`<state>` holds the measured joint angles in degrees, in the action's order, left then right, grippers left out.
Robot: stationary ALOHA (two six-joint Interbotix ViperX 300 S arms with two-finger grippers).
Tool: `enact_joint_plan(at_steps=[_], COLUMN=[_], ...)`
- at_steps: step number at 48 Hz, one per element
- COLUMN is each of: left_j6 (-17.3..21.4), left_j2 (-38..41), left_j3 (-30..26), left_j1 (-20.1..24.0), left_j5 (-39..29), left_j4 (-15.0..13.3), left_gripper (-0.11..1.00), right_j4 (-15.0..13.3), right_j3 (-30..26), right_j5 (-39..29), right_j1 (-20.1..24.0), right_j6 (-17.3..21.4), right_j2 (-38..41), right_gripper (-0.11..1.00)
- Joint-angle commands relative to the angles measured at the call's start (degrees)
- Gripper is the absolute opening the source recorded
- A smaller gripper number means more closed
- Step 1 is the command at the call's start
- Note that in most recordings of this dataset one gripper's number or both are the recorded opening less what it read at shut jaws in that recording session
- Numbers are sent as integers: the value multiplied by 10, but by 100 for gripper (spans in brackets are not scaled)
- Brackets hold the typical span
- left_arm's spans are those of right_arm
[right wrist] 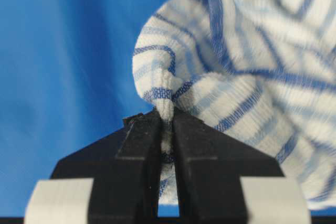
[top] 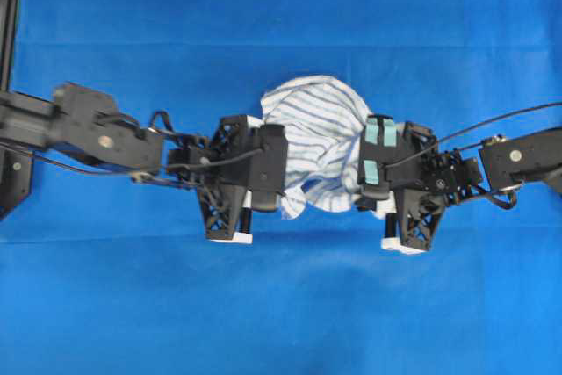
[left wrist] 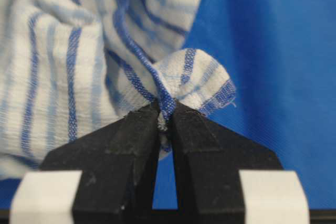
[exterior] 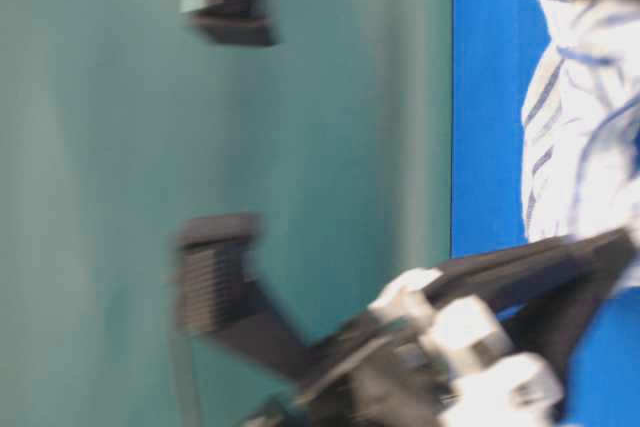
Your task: Lift the towel with both arms.
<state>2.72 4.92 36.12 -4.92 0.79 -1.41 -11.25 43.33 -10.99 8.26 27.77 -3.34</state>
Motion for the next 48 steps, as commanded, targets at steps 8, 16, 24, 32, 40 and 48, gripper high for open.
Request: enact_joint_plan(at_steps=[8,16,24,32,40,48], left_j6=[4,4,4,4,5,6], left_j2=[-123,-200,-285,-344,-391,-418], left_j3=[1,-5,-12,-20,-44,-70], left_j1=[8,19,41,64,79,84], left_j5=[-92,-145,-182,-220,-266,-294], left_j4=[0,0,2,2,4,5], left_gripper=[3,3,3,3,3,3], right_j4=[0,-4,-25,-59,-83,-97], right_j3=[-90,-151,-209,-259,-305,-343], right_j5=[-99,-182,-251,-294,-326,-352], right_j1=[-4,-10,-25,-37,-39,-39], right_j6=[-2,-7,-10,-10,-12,-14], right_j2=[-52,-77,-108,-137,-160,-176], right_gripper=[7,7,7,7,7,7])
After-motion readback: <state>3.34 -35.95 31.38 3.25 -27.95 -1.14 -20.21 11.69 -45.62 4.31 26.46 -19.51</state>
